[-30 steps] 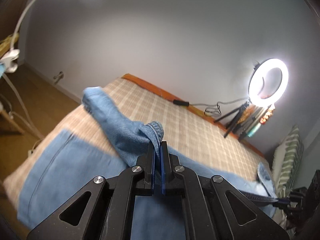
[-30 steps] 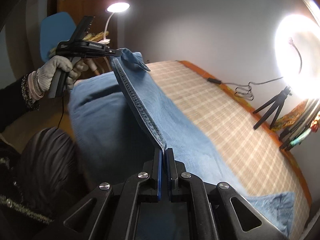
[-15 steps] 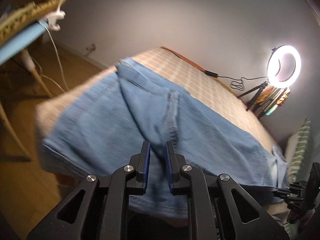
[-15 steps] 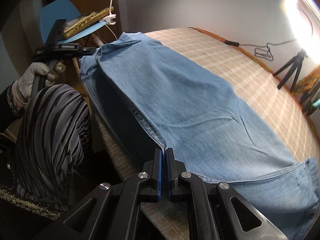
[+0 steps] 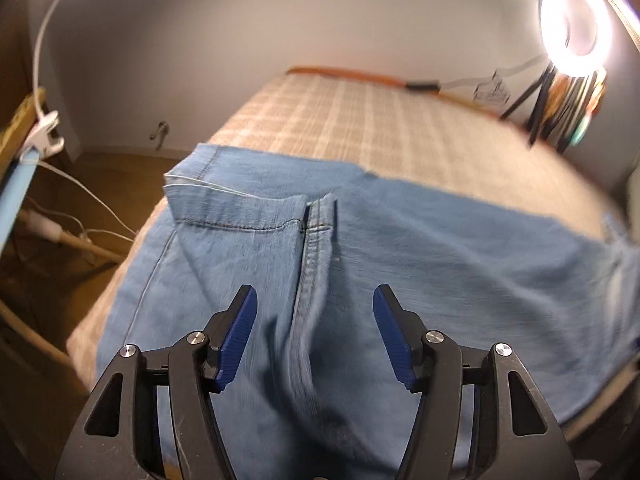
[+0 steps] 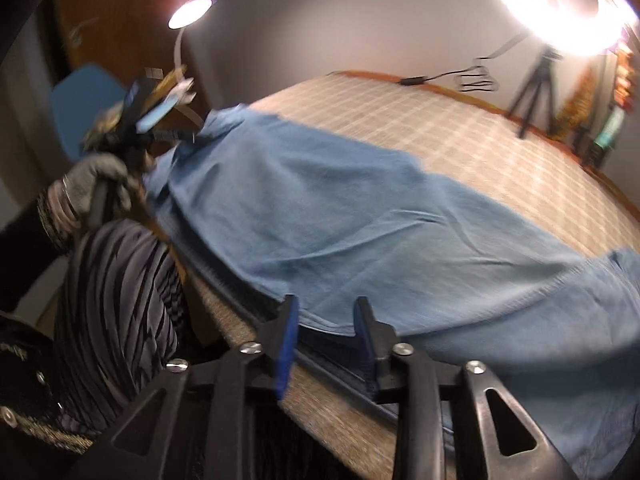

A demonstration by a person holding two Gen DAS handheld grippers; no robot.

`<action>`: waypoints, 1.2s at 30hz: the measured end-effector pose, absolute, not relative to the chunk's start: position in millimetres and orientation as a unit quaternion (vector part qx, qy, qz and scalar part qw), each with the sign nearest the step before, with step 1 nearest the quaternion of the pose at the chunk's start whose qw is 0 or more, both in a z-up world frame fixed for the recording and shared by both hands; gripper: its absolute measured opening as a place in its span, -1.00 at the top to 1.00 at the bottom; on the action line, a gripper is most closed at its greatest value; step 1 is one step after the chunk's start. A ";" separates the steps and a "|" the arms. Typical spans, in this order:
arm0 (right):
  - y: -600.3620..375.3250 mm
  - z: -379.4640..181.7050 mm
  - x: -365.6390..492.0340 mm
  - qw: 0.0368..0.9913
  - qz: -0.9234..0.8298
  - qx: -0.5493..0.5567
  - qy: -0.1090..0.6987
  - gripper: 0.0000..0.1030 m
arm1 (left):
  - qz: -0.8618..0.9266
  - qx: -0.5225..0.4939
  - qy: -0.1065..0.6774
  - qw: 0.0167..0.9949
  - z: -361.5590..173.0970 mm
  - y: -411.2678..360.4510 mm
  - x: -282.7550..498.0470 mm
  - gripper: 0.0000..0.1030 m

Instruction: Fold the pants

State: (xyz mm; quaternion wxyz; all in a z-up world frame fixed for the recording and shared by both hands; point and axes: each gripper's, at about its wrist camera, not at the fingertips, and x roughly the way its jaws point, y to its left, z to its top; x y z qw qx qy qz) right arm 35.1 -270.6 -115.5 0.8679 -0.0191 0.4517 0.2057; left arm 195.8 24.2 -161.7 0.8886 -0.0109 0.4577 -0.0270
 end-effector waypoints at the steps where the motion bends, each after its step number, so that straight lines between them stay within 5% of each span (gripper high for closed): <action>1: -280.2 -111.6 33.2 0.873 0.193 -0.003 0.448 0.29 | -0.026 0.000 0.464 0.886 -167.6 22.5 201.1 -0.15; 3: -299.3 -105.9 29.7 0.881 0.163 0.023 0.443 0.23 | -0.020 0.013 0.464 0.886 -177.6 25.6 206.6 0.02; 5: -317.7 -101.0 28.4 0.888 0.135 0.047 0.437 0.21 | -0.037 -0.024 0.448 0.893 -177.5 36.9 206.0 0.57; 7: -337.3 -99.8 26.8 0.891 0.108 0.074 0.435 0.20 | -0.025 -0.064 0.434 0.898 -170.9 52.5 201.6 0.87; 12: -378.7 -106.8 27.0 0.887 0.060 0.143 0.436 0.12 | 0.025 -0.204 0.367 0.907 -154.2 109.5 163.8 0.87; 16: -396.9 -109.7 28.7 0.890 0.017 0.155 0.429 -0.31 | 0.052 -0.289 0.347 0.891 -163.8 144.6 138.3 0.86; 20: -421.8 -111.4 35.6 0.886 -0.021 0.187 0.424 -0.34 | 0.073 -0.347 0.354 0.866 -175.6 166.3 126.7 0.67; 23: -445.5 -109.7 44.7 0.878 -0.052 0.215 0.424 -0.44 | 0.060 -0.358 0.368 0.856 -182.0 168.0 131.9 0.28; 30: -492.3 -103.7 84.2 0.857 -0.105 0.266 0.428 -0.52 | 0.047 -0.359 0.376 0.853 -184.6 164.5 140.2 0.28; 36: -482.5 -111.9 149.7 0.835 -0.170 0.168 0.497 -0.52 | 0.043 -0.353 0.375 0.856 -184.4 162.5 141.0 0.33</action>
